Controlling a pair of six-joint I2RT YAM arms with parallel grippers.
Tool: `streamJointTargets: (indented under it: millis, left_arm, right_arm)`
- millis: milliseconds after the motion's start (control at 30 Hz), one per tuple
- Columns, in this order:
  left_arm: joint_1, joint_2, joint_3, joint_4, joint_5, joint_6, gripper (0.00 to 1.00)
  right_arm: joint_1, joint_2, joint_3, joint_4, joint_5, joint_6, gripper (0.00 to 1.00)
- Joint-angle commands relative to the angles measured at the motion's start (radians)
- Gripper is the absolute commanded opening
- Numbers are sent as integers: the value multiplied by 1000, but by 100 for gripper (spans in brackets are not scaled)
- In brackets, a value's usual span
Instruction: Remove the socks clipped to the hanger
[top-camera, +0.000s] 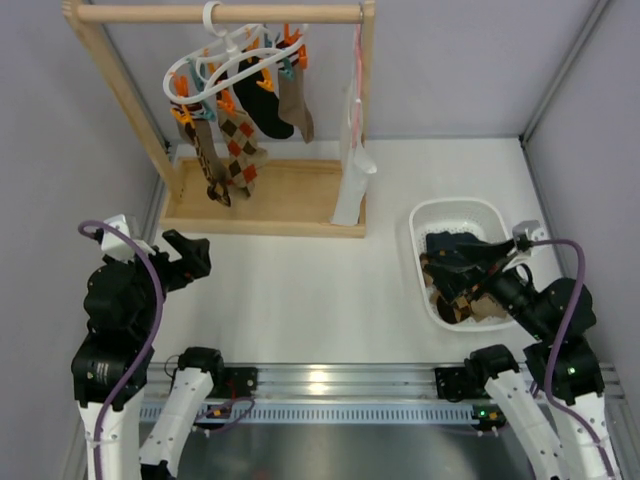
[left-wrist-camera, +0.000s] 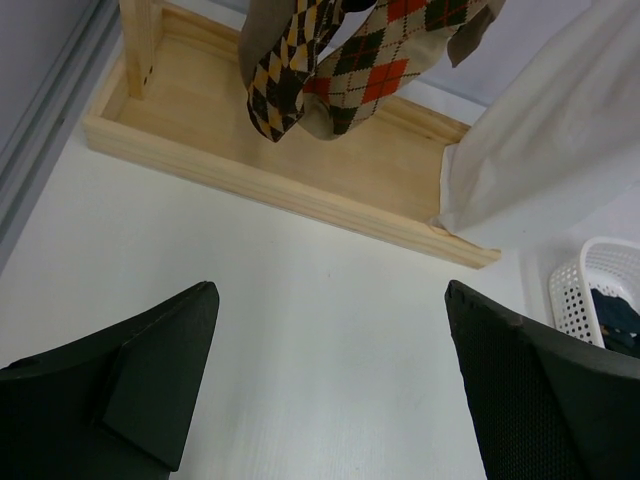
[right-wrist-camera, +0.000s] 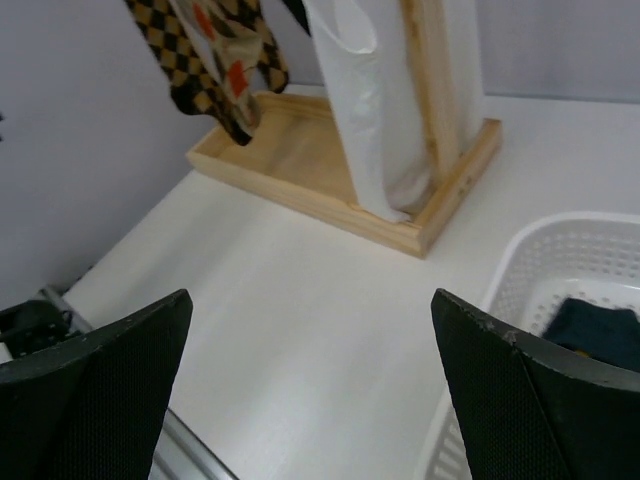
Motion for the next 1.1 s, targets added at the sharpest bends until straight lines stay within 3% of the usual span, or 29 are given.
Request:
streamJointTargets:
  millis: [0, 67, 167, 233, 433, 667, 800, 1067]
  left_arm:
    - [-4, 27, 58, 10, -16, -28, 99]
    - [-4, 30, 63, 10, -32, -29, 99]
    - [-4, 30, 46, 10, -49, -26, 99]
    - [-4, 30, 28, 16, -60, -15, 99]
    - [-4, 33, -75, 55, -88, 2, 99]
    - [-4, -20, -178, 109, -121, -15, 99]
    - [-4, -71, -215, 116, -161, -52, 98]
    - [-29, -91, -238, 122, -187, -87, 99]
  right_arm:
    - [2, 86, -105, 324, -268, 150, 99]
    - [4, 175, -147, 449, -373, 245, 99]
    - [53, 299, -150, 630, -375, 279, 99]
    - [120, 373, -127, 667, -298, 243, 99]
    - [486, 771, 83, 716, -60, 58, 99]
    - [662, 1177, 345, 839, 124, -45, 99]
    - [685, 1425, 550, 885, 198, -25, 100]
    - [636, 1720, 877, 805, 336, 4, 99]
